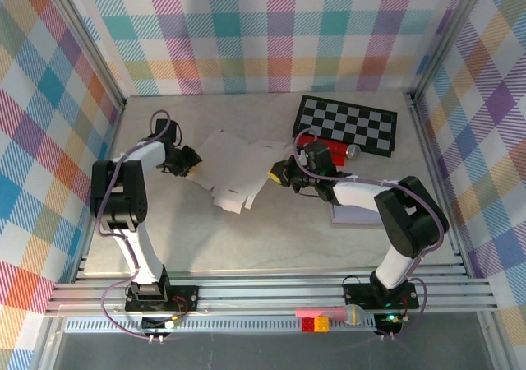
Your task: Fold the paper box
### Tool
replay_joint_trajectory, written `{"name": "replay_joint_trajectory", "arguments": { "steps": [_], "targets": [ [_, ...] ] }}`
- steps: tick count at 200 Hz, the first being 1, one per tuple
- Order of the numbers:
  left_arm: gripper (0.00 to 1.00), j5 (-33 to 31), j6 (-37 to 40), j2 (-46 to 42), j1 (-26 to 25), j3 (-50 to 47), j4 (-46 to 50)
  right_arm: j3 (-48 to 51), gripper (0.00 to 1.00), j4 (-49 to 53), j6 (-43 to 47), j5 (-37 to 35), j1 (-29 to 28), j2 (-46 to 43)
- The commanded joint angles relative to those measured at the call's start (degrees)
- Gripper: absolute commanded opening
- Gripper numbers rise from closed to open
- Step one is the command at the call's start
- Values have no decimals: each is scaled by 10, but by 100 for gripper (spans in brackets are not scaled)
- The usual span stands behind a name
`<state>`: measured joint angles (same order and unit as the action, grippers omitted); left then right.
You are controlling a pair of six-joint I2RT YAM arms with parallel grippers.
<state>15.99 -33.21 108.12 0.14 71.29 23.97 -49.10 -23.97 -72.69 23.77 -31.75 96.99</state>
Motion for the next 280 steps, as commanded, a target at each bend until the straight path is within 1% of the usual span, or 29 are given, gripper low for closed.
{"name": "replay_joint_trajectory", "arguments": {
  "steps": [1, 19, 47, 70, 88, 113, 131, 144, 156, 163, 180, 194, 203, 220, 249, 280],
  "targets": [
    [32, -40, -3, -81, -13, -3, 10, -43, 0, 46, -3, -17, -3, -21],
    [33, -76, -6, -127, -47, 5, 4, -82, 0, 81, -14, -22, -3, -30],
    [33, -137, 5, -207, -114, 4, -7, -162, 0, 176, -13, -42, -2, -47],
    [33, -186, 55, -288, -174, -6, -12, -236, 0, 257, -13, -56, -1, -49],
    [35, -208, 104, -352, -215, -22, -15, -293, 0, 322, -20, -67, 0, -47],
    [36, -214, 182, -441, -268, -60, -22, -372, 0, 406, -27, -75, 3, -37],
    [37, -208, 231, -503, -295, -99, -28, -422, 0, 466, -33, -91, 4, -35],
    [38, -190, 263, -544, -306, -127, -38, -449, 0, 495, -39, -102, 4, -36],
    [39, -155, 301, -578, -317, -149, -44, -468, 0, 516, -43, -109, 4, -38],
    [40, -145, 314, -591, -325, -160, -44, -477, 0, 525, -45, -111, 4, -39],
    [41, -132, 360, -600, -343, -168, -28, -493, 0, 549, -50, -118, 4, -41],
    [43, -156, 385, -596, -360, -170, -23, -501, 0, 572, -56, -121, 4, -43],
    [44, -162, 392, -588, -363, -168, -30, -502, 0, 581, -59, -122, 3, -48],
    [45, -152, 399, -561, -367, -161, -49, -501, 0, 600, -63, -135, 1, -60],
    [46, -153, 423, -521, -391, -154, -69, -493, 0, 613, -67, -156, 1, -76],
    [48, -151, 443, -509, -406, -152, -75, -491, 0, 618, -71, -164, 1, -86]
  ]
}}
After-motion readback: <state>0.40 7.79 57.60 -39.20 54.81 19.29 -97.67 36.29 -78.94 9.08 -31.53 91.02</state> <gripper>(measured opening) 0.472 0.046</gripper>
